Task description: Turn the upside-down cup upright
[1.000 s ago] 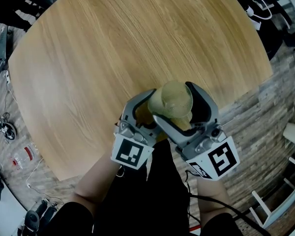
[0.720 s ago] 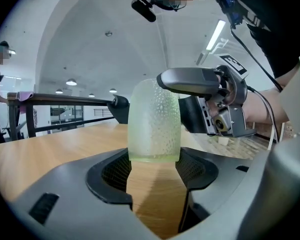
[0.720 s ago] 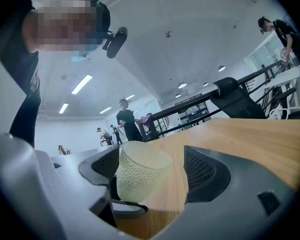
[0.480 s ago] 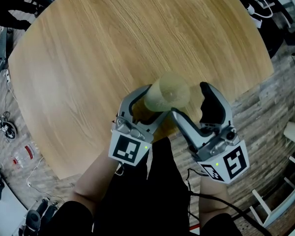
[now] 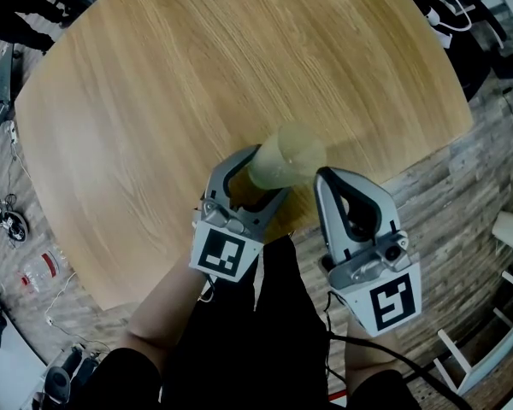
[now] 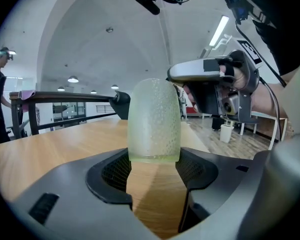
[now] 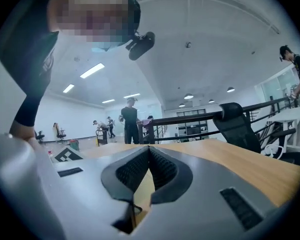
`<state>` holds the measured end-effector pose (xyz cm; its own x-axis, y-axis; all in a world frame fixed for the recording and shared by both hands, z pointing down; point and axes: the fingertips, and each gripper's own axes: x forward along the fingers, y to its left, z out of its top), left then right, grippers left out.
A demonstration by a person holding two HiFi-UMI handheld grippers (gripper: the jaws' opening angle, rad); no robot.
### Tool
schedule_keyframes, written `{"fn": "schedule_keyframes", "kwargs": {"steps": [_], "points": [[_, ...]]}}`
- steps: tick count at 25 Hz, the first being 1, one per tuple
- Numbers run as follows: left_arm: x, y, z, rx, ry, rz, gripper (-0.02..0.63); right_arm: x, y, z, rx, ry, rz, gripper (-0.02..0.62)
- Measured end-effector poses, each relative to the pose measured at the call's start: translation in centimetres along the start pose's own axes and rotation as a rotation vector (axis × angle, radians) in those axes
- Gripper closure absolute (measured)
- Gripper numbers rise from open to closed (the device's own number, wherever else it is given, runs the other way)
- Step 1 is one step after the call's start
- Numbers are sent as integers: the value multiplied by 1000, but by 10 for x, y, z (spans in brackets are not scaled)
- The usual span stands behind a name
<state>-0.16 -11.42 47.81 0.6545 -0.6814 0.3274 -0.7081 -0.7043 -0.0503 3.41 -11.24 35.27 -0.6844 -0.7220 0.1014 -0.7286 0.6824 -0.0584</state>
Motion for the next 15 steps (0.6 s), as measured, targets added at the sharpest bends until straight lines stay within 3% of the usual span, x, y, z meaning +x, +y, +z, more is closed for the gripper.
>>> {"fn": "schedule_keyframes", "kwargs": {"steps": [5, 15], "points": [[-2, -1, 0, -2, 6, 4, 319, 6, 23, -7, -53, 46, 60, 581], [-4, -4, 1, 43, 5, 0, 322, 14, -27, -36, 19, 95, -64, 581]]}}
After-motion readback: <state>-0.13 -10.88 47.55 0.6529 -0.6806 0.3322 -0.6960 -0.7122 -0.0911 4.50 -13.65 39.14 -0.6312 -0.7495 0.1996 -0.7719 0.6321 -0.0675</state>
